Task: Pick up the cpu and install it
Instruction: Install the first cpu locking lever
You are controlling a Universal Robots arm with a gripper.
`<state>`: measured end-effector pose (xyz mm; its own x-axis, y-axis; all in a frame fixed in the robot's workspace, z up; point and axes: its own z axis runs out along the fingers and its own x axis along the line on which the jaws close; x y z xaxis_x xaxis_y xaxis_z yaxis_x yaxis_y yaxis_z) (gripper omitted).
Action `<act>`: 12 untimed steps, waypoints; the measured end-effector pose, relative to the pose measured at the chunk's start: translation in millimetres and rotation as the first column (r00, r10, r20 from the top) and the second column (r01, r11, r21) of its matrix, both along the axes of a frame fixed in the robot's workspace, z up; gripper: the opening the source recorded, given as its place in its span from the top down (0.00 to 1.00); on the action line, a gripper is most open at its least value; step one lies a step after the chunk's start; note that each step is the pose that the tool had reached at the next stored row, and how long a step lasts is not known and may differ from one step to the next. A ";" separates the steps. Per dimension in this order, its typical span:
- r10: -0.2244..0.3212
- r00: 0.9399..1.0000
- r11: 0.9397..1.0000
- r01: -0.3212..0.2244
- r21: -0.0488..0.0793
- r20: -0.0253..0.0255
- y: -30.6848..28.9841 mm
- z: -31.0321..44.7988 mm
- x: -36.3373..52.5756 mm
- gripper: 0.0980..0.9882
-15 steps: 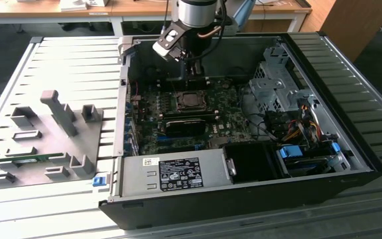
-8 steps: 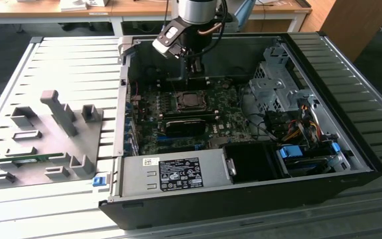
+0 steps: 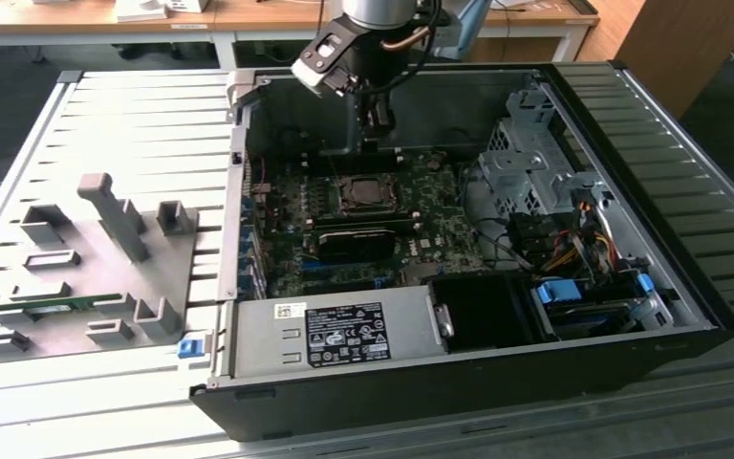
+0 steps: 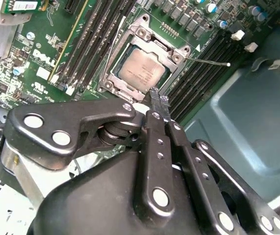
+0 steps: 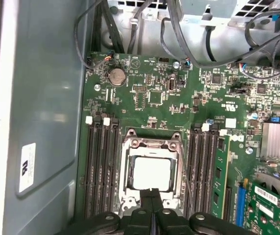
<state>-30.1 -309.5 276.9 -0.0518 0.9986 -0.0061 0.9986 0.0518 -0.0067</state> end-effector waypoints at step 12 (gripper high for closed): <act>0.001 1.000 1.000 -0.001 0.000 0.000 0.0 9.0 0.0 0.99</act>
